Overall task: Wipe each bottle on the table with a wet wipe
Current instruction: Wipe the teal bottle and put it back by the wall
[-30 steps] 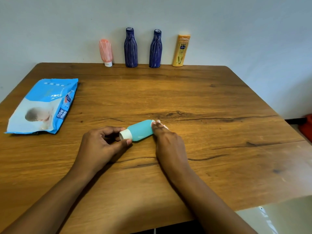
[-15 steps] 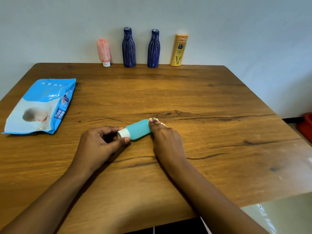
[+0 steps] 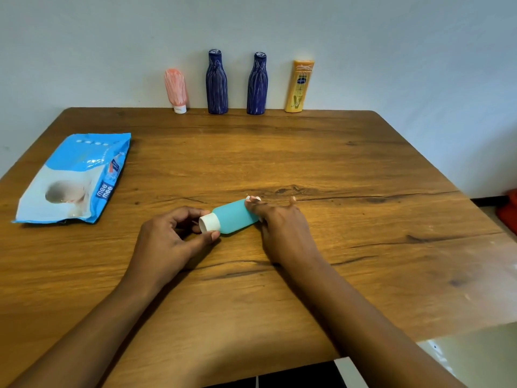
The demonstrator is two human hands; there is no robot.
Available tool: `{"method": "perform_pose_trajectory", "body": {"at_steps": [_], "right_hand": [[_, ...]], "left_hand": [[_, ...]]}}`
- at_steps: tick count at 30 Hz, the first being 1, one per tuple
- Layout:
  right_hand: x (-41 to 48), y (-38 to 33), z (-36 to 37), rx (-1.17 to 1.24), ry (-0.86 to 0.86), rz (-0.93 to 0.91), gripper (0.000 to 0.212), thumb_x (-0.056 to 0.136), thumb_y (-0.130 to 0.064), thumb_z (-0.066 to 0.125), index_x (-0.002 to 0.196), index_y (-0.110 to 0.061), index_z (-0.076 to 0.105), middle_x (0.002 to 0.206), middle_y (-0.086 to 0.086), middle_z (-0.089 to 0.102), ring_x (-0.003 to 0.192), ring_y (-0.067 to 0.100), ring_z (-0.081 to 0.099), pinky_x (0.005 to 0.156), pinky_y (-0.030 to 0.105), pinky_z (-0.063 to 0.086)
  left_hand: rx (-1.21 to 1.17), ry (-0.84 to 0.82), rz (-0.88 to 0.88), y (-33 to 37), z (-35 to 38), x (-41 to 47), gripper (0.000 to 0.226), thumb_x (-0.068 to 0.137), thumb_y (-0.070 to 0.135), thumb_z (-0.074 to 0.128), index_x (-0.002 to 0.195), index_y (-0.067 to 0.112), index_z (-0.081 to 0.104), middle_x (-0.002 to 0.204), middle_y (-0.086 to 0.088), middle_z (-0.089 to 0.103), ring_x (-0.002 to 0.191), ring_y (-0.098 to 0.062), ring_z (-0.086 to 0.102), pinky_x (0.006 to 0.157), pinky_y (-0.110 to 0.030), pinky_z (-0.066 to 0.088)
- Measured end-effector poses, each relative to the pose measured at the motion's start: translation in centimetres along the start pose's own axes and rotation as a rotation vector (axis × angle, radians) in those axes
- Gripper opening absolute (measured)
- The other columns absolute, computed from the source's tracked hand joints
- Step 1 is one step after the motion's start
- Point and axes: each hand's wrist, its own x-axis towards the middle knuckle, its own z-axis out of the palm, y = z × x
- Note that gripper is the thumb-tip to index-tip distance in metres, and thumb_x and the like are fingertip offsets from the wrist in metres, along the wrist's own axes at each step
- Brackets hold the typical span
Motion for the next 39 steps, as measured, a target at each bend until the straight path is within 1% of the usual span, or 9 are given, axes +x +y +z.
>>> {"method": "perform_pose_trajectory", "body": {"at_steps": [7, 12, 15, 17, 21, 24, 31, 35, 39], "right_hand": [[-0.5, -0.1, 0.2, 0.049, 0.08, -0.039, 0.044, 0.092, -0.007, 0.052, 0.135, -0.014, 0.048, 0.131, 0.005, 0.057, 0.111, 0.02, 0.058, 0.093, 0.031, 0.045], [-0.5, 1.6, 0.0, 0.009, 0.189, 0.024, 0.019, 0.087, -0.006, 0.057, 0.102, -0.012, 0.067, 0.094, 0.009, 0.069, 0.08, 0.024, 0.064, 0.069, 0.036, 0.052], [-0.4, 2.8, -1.6, 0.187, 0.385, 0.172, 0.019, 0.086, -0.006, 0.06, 0.101, -0.013, 0.07, 0.096, 0.004, 0.071, 0.085, 0.018, 0.064, 0.076, 0.035, 0.052], [-0.7, 1.0, -2.4, 0.36, 0.481, 0.05, 0.028, 0.081, 0.001, 0.062, 0.105, -0.011, 0.069, 0.102, 0.003, 0.071, 0.092, 0.014, 0.065, 0.082, 0.029, 0.052], [-1.2, -3.1, -0.6, 0.278, 0.317, -0.353, 0.035, 0.075, -0.003, 0.072, 0.11, -0.006, 0.066, 0.111, 0.007, 0.067, 0.105, 0.018, 0.058, 0.09, 0.025, 0.045], [-1.2, -2.6, 0.4, 0.226, 0.218, -0.394, 0.034, 0.08, -0.008, 0.068, 0.114, -0.007, 0.064, 0.116, 0.007, 0.065, 0.113, 0.019, 0.054, 0.095, 0.026, 0.042], [-0.6, 1.8, -0.2, 0.163, 0.299, -0.155, 0.035, 0.076, -0.005, 0.074, 0.11, -0.009, 0.068, 0.103, 0.007, 0.07, 0.092, 0.02, 0.064, 0.083, 0.03, 0.051], [-0.9, 2.6, -1.5, 0.353, 0.474, 0.095, 0.03, 0.082, 0.002, 0.064, 0.11, -0.009, 0.068, 0.105, 0.005, 0.07, 0.096, 0.014, 0.064, 0.085, 0.035, 0.053], [-2.6, -2.5, -0.5, 0.27, 0.389, -0.3, 0.039, 0.078, 0.002, 0.069, 0.117, -0.005, 0.063, 0.114, 0.01, 0.066, 0.106, 0.019, 0.06, 0.09, 0.03, 0.05]], "left_hand": [[-0.142, 0.014, -0.133, 0.4, -0.1, 0.0, 0.026, 0.069, 0.034, 0.078, 0.093, 0.034, 0.068, 0.074, 0.016, 0.071, 0.066, 0.005, 0.062, 0.051, -0.01, 0.047], [-0.147, 0.037, -0.114, 0.0, -0.2, -0.3, 0.033, 0.066, 0.022, 0.083, 0.094, 0.031, 0.069, 0.08, 0.014, 0.071, 0.077, 0.001, 0.064, 0.065, -0.011, 0.05], [-0.115, 0.047, -0.015, 0.1, 0.0, -0.7, 0.038, 0.065, 0.015, 0.084, 0.098, 0.027, 0.07, 0.093, 0.016, 0.069, 0.083, 0.005, 0.064, 0.07, -0.008, 0.049], [-0.083, 0.053, 0.057, 0.3, 0.2, -0.9, 0.038, 0.065, 0.014, 0.084, 0.098, 0.028, 0.068, 0.097, 0.019, 0.066, 0.087, 0.006, 0.063, 0.072, -0.009, 0.05], [-0.014, 0.056, 0.193, 0.5, 0.2, -1.0, 0.039, 0.065, 0.011, 0.084, 0.099, 0.019, 0.068, 0.094, 0.01, 0.065, 0.09, 0.004, 0.061, 0.065, -0.003, 0.045], [0.04, 0.059, 0.248, 0.5, 0.1, -1.1, 0.038, 0.064, 0.013, 0.085, 0.097, 0.02, 0.067, 0.092, 0.01, 0.064, 0.088, 0.002, 0.06, 0.068, -0.004, 0.044], [0.103, 0.036, 0.323, 0.3, 0.2, -1.2, 0.04, 0.062, 0.011, 0.085, 0.098, 0.017, 0.068, 0.097, 0.008, 0.064, 0.095, 0.001, 0.057, 0.074, -0.004, 0.044], [0.105, 0.032, 0.33, 0.2, 0.2, -1.2, 0.039, 0.062, 0.011, 0.085, 0.097, 0.017, 0.069, 0.096, 0.008, 0.064, 0.094, 0.001, 0.058, 0.075, -0.005, 0.045], [0.099, 0.022, 0.322, 0.4, 0.2, -1.1, 0.037, 0.062, 0.012, 0.085, 0.093, 0.019, 0.067, 0.092, 0.01, 0.062, 0.09, 0.001, 0.058, 0.07, -0.006, 0.045]]}}
